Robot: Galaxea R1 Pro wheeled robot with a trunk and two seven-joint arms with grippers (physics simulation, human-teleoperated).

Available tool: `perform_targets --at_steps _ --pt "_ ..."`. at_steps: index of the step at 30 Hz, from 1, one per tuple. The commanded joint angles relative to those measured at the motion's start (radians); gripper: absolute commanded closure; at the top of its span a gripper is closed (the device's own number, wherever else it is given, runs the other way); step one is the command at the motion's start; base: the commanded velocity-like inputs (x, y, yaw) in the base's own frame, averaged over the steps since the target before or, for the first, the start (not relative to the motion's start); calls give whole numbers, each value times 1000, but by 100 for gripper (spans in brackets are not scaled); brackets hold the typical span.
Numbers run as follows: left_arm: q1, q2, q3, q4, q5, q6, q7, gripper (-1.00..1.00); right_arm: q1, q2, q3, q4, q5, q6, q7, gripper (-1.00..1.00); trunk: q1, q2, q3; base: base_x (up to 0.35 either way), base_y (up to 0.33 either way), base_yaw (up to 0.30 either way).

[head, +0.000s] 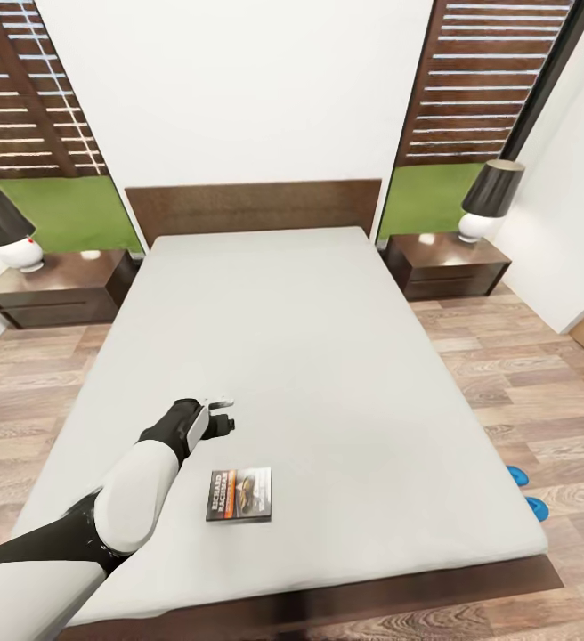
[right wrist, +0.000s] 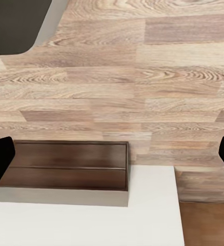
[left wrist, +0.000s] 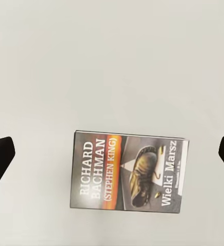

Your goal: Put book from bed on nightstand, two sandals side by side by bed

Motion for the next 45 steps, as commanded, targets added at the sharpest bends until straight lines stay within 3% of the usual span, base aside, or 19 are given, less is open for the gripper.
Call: perform_targets --at_steps 1,14,45 --pt "0 -1 3 -2 3 4 4 -100 0 -1 -7 2 10 -5 2 -100 1 -2 -3 0 0 0" --pt "0 -1 4 -1 3 4 3 -100 0 0 -7 2 10 -6 2 -100 1 -2 -19 0 0 0" --pt "0 -1 4 0 3 -12 3 -100 0 3 -6 2 11 -10 2 -100 1 -2 -32 0 0 51"
